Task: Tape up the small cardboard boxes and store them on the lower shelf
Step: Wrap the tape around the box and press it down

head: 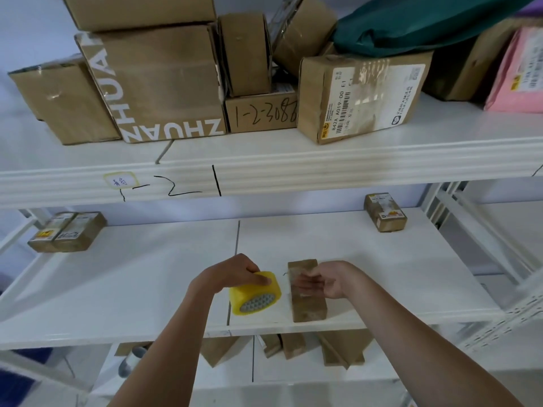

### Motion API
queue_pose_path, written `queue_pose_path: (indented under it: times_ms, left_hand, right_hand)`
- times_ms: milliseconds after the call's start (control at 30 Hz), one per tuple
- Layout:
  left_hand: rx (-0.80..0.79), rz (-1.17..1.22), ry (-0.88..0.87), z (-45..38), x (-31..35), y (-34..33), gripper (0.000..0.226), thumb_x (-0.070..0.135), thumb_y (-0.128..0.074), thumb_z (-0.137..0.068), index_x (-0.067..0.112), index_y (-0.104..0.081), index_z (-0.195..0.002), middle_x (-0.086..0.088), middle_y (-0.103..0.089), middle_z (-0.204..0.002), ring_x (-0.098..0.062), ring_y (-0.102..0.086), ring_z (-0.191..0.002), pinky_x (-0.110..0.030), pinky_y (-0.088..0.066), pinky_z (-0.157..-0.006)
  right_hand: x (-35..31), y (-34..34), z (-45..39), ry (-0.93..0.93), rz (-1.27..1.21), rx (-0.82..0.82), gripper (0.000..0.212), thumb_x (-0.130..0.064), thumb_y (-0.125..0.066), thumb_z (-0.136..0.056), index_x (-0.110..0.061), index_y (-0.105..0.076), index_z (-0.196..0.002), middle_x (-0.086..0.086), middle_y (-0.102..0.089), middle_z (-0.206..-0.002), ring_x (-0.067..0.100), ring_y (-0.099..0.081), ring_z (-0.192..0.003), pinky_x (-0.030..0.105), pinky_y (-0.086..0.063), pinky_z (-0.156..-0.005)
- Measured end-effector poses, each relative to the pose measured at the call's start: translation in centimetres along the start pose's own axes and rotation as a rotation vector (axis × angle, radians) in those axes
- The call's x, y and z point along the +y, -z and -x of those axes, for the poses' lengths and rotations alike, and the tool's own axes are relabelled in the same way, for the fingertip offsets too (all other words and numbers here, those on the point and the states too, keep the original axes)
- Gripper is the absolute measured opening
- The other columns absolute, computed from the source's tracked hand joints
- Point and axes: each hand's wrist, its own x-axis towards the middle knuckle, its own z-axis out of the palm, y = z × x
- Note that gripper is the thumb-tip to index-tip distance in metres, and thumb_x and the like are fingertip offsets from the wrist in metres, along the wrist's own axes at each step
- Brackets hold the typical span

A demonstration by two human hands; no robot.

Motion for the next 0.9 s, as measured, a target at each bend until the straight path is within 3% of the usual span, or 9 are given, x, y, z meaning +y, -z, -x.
queue_pose_path:
  times_ms: [67, 200, 300, 467, 567, 667, 800, 900]
  left_hand:
    - [-0.006, -0.056, 0.002, -0.1, 0.4, 0.2, 0.032, 0.056, -0.075, -0.083, 0.027, -0.07, -0.071, 0.005, -0.065, -0.075, -0.013, -0.061, -0.075, -0.026, -0.047, -0.068]
    - [0.011, -0.068, 0.004, -0.6, 1.2, 0.2, 0.034, 0.055, -0.074, -0.085, 0.023, -0.071, -0.076, 0.003, -0.064, -0.077, -0.015, -0.061, -0.077, -0.026, -0.045, -0.068]
    - [0.008, -0.066, 0.007, -1.1, 1.5, -0.1, 0.033, 0.053, -0.075, -0.084, 0.023, -0.068, -0.073, 0.002, -0.063, -0.077, -0.017, -0.06, -0.078, -0.027, -0.046, -0.07]
    - [0.027, -0.013, 0.024, -1.6, 1.6, 0.0, 0.031, 0.05, -0.073, -0.087, 0.02, -0.07, -0.083, 0.0, -0.063, -0.085, -0.017, -0.06, -0.081, -0.027, -0.045, -0.071]
    - [0.021, 0.005, 0.02, -2.0, 1.9, -0.7, 0.035, 0.05, -0.072, -0.088, 0.015, -0.071, -0.087, -0.002, -0.064, -0.086, -0.018, -0.06, -0.081, -0.028, -0.045, -0.072]
    - [0.058, -0.072, 0.042, -2.8, 2.3, -1.3, 0.038, 0.054, -0.07, -0.088, 0.019, -0.065, -0.073, -0.002, -0.06, -0.078, -0.02, -0.058, -0.078, -0.03, -0.045, -0.071]
    - [0.117, -0.187, 0.094, -3.8, 2.0, -1.3, 0.048, 0.065, -0.071, -0.081, 0.022, -0.061, -0.064, 0.001, -0.059, -0.07, -0.015, -0.058, -0.069, -0.026, -0.043, -0.06]
    - [0.202, -0.293, 0.153, -4.3, 1.6, -1.2, 0.067, 0.082, -0.067, -0.068, 0.015, -0.06, -0.064, 0.0, -0.059, -0.065, -0.013, -0.058, -0.062, -0.025, -0.043, -0.054]
  right_hand:
    - [-0.3, 0.2, 0.0, -0.011, 0.028, -0.009, 0.016, 0.001, -0.053, -0.102, 0.01, -0.065, -0.097, 0.026, -0.074, -0.082, 0.037, -0.073, -0.073, 0.048, -0.063, -0.058]
    - [-0.5, 0.0, 0.0, 0.014, 0.166, 0.031, 0.017, -0.004, -0.061, -0.099, 0.006, -0.067, -0.087, 0.02, -0.072, -0.069, 0.032, -0.072, -0.06, 0.052, -0.061, -0.071]
    - [-0.8, 0.1, 0.3, 0.095, 0.187, 0.108, 0.007, 0.0, -0.07, -0.091, 0.006, -0.069, -0.09, 0.022, -0.073, -0.075, 0.036, -0.071, -0.066, 0.053, -0.062, -0.068]
    - [-1.1, 0.7, 1.2, 0.2, 0.039, 0.1, 0.012, 0.005, -0.073, -0.087, 0.012, -0.067, -0.094, 0.023, -0.071, -0.078, 0.031, -0.071, -0.067, 0.044, -0.063, -0.061]
    - [-1.4, 0.8, 1.0, 0.251, 0.023, 0.185, 0.017, 0.007, -0.075, -0.086, 0.016, -0.065, -0.097, 0.027, -0.071, -0.085, 0.034, -0.072, -0.076, 0.046, -0.063, -0.073]
    - [-1.5, 0.7, 0.8, 0.238, 0.022, 0.22, 0.016, 0.007, -0.073, -0.087, 0.017, -0.064, -0.096, 0.028, -0.068, -0.083, 0.036, -0.071, -0.079, 0.051, -0.062, -0.081]
    - [-1.8, 1.8, 0.6, 0.242, 0.008, 0.219, 0.011, 0.006, -0.071, -0.09, 0.013, -0.064, -0.092, 0.025, -0.07, -0.083, 0.03, -0.071, -0.073, 0.041, -0.062, -0.069]
    - [-2.4, 2.6, 0.6, 0.262, -0.04, 0.216, 0.01, 0.006, -0.072, -0.089, 0.013, -0.064, -0.089, 0.025, -0.071, -0.082, 0.03, -0.071, -0.071, 0.038, -0.061, -0.064]
